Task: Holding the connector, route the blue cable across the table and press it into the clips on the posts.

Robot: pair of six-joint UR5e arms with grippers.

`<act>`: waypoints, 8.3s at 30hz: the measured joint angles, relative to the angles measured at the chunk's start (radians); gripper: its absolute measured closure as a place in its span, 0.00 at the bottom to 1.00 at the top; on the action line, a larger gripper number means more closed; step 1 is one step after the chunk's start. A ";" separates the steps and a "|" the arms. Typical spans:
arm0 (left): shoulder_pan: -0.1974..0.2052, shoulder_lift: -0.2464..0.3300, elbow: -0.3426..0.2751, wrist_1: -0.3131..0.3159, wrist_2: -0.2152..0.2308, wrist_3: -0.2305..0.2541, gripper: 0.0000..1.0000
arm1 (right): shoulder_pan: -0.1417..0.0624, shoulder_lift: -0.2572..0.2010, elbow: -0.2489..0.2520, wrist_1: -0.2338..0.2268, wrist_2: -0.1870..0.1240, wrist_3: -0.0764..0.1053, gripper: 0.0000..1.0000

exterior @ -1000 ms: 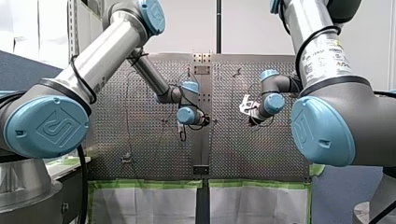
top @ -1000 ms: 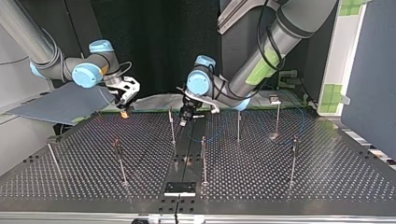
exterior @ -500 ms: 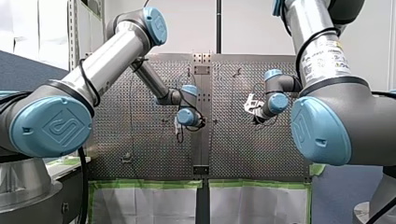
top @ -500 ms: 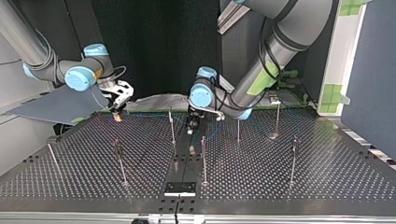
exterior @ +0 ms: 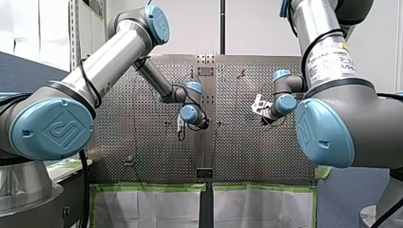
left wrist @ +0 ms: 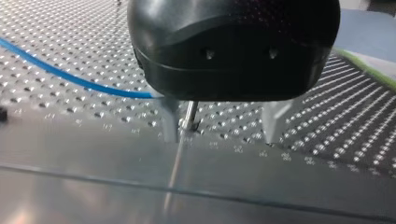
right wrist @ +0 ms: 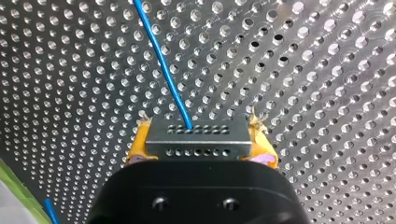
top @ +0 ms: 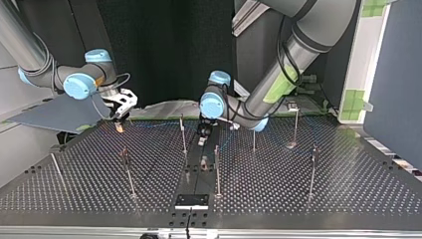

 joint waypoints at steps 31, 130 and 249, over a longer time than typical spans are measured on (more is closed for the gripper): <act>-0.153 0.161 -0.138 -0.067 -0.046 -0.031 0.00 | -0.001 0.000 0.000 0.000 -0.007 -0.004 1.00; -0.346 -0.300 0.559 -0.133 -0.541 -0.353 1.00 | -0.034 -0.028 -0.020 0.087 -0.066 -0.044 1.00; -0.280 0.053 0.442 -0.313 -0.339 -0.273 0.00 | -0.045 -0.256 -0.215 0.272 -0.221 0.025 1.00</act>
